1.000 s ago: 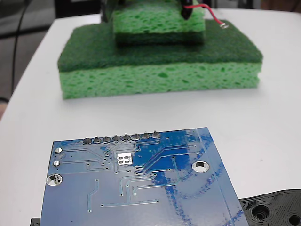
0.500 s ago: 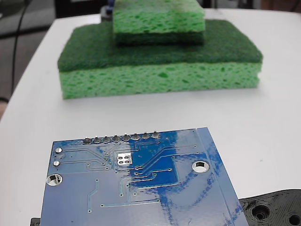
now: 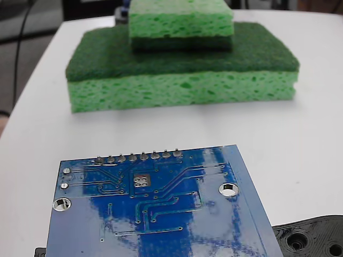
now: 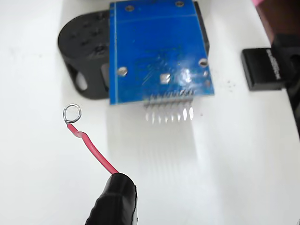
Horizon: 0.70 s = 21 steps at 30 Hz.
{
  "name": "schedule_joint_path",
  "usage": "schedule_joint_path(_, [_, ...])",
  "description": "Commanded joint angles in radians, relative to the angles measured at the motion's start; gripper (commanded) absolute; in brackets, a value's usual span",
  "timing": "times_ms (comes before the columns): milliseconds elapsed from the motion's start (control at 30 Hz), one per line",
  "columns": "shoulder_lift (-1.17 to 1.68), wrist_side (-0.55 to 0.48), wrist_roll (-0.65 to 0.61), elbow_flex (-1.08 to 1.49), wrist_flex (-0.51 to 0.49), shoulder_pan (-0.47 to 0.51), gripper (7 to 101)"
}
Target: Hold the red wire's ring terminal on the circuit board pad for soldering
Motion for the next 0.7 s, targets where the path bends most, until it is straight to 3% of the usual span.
schedule_joint_path(33, [-0.166, 0.051, 0.002, -0.104, -0.006, -0.011, 100.3])
schedule_joint_path(300, [-0.262, 0.101, 0.02, -0.155, -0.091, -0.046, 100.3])
schedule_joint_path(700, [-0.448, 0.201, 0.094, -0.256, -0.11, -0.094, 100.3])
